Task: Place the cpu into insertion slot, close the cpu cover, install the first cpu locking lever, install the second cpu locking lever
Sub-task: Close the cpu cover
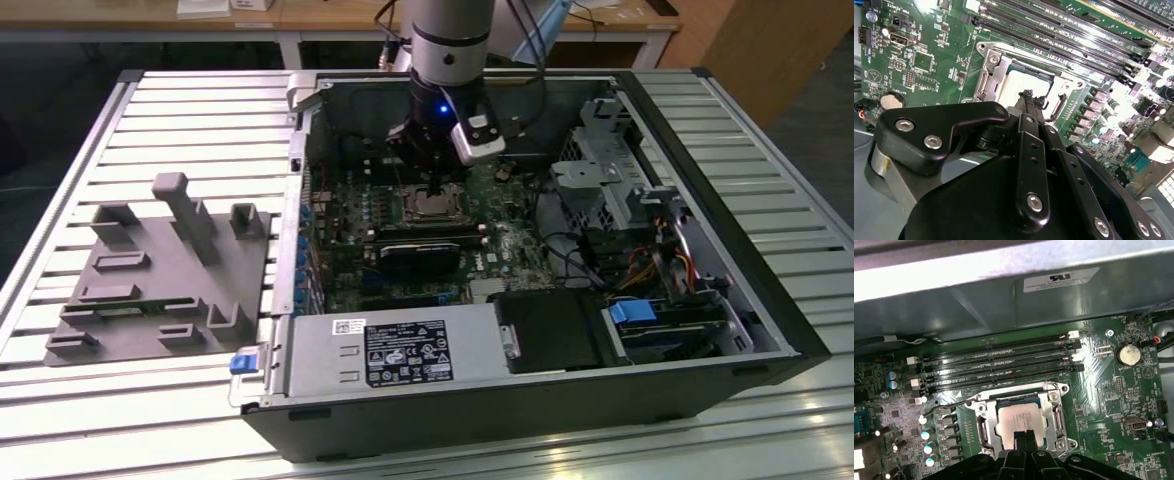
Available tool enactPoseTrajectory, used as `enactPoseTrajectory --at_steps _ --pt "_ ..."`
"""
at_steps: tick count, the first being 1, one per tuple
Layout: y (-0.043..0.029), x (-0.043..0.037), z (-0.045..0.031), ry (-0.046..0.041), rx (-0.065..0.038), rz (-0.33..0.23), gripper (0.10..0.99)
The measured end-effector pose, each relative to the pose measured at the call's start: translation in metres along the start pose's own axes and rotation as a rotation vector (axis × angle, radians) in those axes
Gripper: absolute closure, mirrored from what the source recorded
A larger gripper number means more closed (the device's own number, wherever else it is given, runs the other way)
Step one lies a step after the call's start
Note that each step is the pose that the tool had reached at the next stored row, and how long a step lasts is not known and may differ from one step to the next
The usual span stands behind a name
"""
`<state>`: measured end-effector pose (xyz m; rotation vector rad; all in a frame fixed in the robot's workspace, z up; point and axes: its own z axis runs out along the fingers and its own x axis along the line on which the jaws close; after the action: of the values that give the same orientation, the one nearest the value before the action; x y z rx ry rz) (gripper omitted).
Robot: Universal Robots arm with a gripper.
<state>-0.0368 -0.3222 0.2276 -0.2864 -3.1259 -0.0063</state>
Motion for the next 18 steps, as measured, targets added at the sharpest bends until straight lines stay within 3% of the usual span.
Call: enactPoseTrajectory --at_steps 10,18 --pt "-0.0006 0.0027 0.0074 -0.0007 0.000 0.000 0.984" --pt "-0.0026 0.0135 0.0103 -0.0050 -0.002 -0.001 0.984"
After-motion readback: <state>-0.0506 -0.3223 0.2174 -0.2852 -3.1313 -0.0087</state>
